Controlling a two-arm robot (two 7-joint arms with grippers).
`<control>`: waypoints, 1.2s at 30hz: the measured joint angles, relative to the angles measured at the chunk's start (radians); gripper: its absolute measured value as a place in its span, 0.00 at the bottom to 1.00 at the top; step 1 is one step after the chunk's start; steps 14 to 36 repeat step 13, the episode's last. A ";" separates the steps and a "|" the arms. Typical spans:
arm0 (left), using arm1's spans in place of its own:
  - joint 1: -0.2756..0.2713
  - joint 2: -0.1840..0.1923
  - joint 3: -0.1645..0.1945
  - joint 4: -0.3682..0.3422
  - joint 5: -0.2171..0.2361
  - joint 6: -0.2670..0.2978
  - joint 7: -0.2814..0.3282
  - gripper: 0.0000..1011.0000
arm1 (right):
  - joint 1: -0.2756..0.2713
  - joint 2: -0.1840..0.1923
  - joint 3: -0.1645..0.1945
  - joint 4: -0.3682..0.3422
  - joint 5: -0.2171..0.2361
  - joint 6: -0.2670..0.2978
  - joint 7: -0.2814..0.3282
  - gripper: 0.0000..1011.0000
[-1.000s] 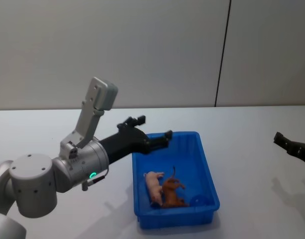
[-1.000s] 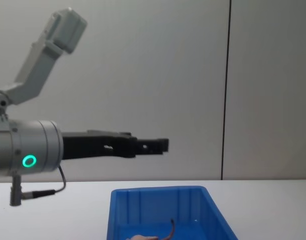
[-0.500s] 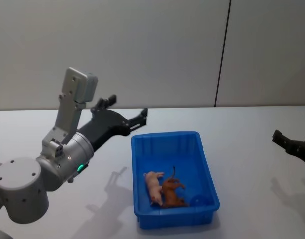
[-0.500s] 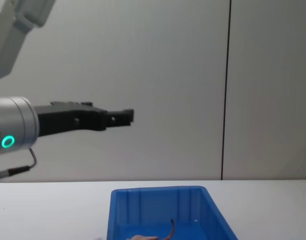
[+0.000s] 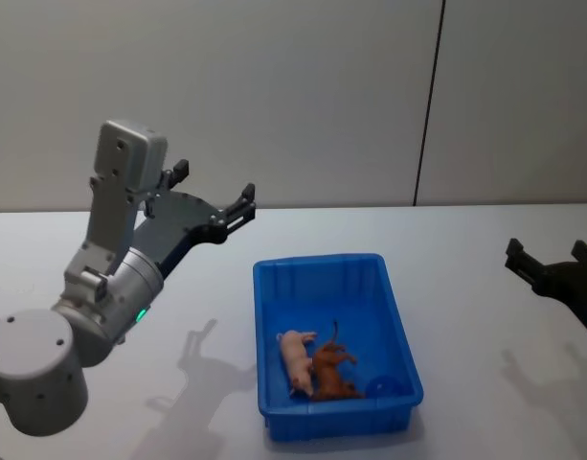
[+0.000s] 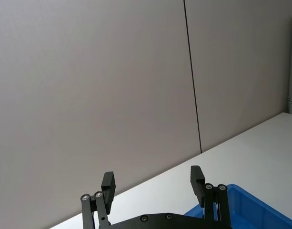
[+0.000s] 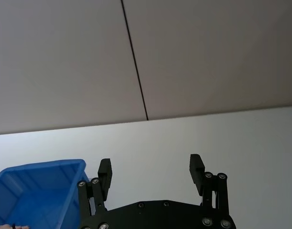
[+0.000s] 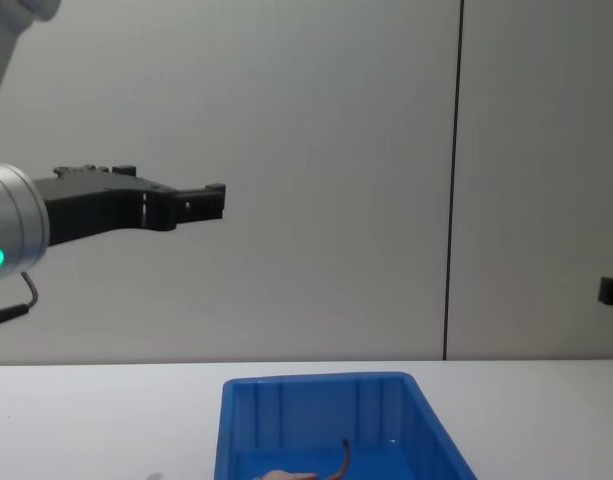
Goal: Pick up the two dolls from the table and place them into the box.
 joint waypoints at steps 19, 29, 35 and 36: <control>0.014 -0.039 0.098 0.055 0.106 -0.120 0.032 0.99 | -0.040 0.039 -0.067 -0.028 -0.119 -0.169 0.075 0.99; 0.014 -0.039 0.098 0.055 0.106 -0.120 0.032 0.99 | -0.040 0.039 -0.067 -0.028 -0.119 -0.169 0.075 0.99; 0.014 -0.039 0.098 0.055 0.106 -0.120 0.032 0.99 | -0.040 0.039 -0.067 -0.028 -0.119 -0.169 0.075 0.99; 0.014 -0.039 0.098 0.055 0.106 -0.120 0.032 0.99 | -0.040 0.039 -0.067 -0.028 -0.119 -0.169 0.075 0.99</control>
